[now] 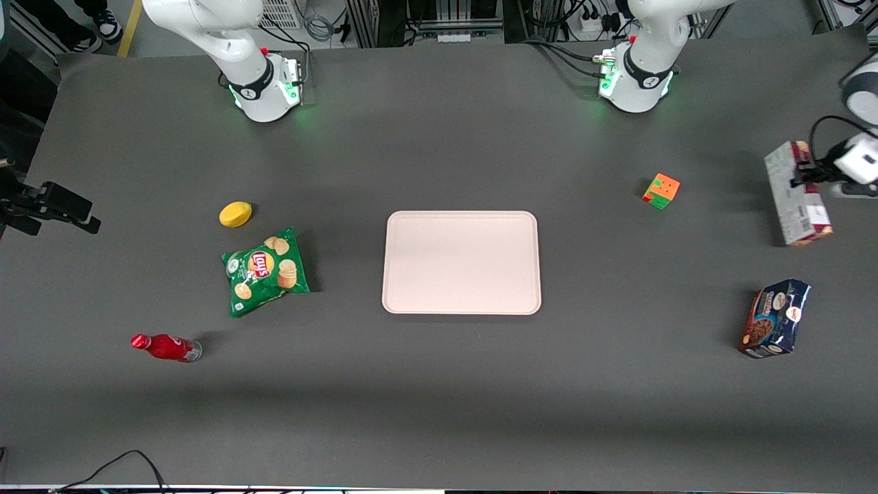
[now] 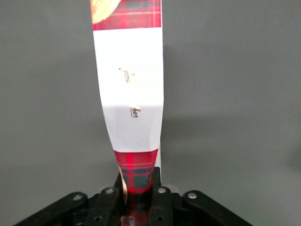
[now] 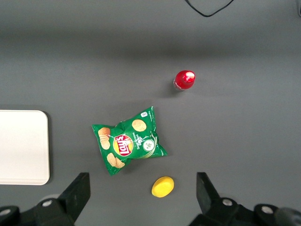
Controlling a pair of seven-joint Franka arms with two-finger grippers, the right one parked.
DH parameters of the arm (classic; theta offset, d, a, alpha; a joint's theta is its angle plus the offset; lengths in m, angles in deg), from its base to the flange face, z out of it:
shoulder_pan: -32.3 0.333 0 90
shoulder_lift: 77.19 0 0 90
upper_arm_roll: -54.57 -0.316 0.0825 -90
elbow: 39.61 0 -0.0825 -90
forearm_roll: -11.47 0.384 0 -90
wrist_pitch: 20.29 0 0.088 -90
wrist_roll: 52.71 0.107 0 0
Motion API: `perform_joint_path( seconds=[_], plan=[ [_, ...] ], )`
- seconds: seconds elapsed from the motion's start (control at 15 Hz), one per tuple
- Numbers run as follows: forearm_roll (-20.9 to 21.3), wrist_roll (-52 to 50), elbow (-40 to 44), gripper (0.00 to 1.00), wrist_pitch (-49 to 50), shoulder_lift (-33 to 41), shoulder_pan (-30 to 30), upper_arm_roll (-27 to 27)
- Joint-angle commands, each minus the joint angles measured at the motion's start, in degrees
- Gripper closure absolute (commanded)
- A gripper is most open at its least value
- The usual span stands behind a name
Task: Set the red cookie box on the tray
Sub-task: 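Lower the left gripper around the red box and close on it, then lift the red box and carry it over the white tray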
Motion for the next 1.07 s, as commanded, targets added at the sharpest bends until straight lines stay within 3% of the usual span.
perform_joint_path(
  seconds=[0.0, 0.33, 0.67, 1.0],
  plan=[
    [-0.5, -0.1, 14.3, 1.00, 16.4, 0.8, -1.2, 0.3],
    [0.4, -0.9, 33.4, 1.00, 36.5, 0.7, -1.4, 2.8],
    [0.6, -3.8, 38.4, 1.00, 39.8, 0.6, -2.1, 7.2],
    [0.6, -14.3, 43.6, 1.00, 45.4, 0.9, -2.1, 18.5]
  ],
)
